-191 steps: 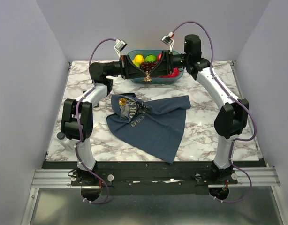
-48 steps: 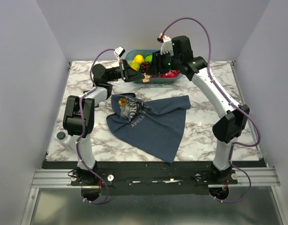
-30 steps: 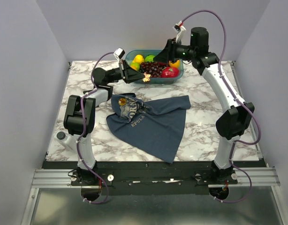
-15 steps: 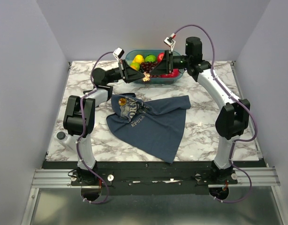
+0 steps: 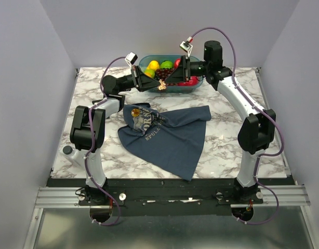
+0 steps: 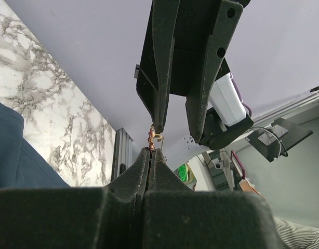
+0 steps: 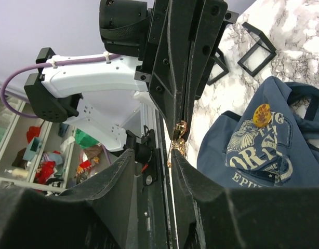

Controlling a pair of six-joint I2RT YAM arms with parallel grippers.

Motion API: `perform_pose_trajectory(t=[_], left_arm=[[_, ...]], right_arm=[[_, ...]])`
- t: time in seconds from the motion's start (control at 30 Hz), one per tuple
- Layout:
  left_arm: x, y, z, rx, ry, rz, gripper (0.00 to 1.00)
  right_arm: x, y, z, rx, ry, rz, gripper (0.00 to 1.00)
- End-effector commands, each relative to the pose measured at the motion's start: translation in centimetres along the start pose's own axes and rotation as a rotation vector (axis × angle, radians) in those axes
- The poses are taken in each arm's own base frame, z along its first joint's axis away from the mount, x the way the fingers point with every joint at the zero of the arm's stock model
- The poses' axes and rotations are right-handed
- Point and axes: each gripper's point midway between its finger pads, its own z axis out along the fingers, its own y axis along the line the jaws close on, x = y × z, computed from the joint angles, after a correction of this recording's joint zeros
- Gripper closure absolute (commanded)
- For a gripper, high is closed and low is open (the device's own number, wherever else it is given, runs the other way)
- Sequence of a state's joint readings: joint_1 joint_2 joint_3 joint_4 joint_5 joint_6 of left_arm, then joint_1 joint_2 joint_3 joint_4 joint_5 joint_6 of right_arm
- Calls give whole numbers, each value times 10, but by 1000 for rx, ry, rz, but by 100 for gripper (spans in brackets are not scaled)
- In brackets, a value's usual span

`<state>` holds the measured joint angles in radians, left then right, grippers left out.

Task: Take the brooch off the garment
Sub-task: Pass from the left arm to the right

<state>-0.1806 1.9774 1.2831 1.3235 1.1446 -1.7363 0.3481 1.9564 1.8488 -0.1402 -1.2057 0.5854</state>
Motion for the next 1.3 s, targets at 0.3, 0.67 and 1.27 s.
perform_pose_trajectory(t=[0.3, 0.67, 1.27], left_arm=[[4, -36, 3, 97, 17, 234, 100], [4, -42, 3, 107, 24, 256, 100], [2, -40, 3, 107, 25, 256, 100]], right_arm=[[-27, 2, 4, 24, -48, -136, 51], [-2, -31, 7, 80, -3, -56, 54], [13, -33, 16, 43, 42, -13, 82]])
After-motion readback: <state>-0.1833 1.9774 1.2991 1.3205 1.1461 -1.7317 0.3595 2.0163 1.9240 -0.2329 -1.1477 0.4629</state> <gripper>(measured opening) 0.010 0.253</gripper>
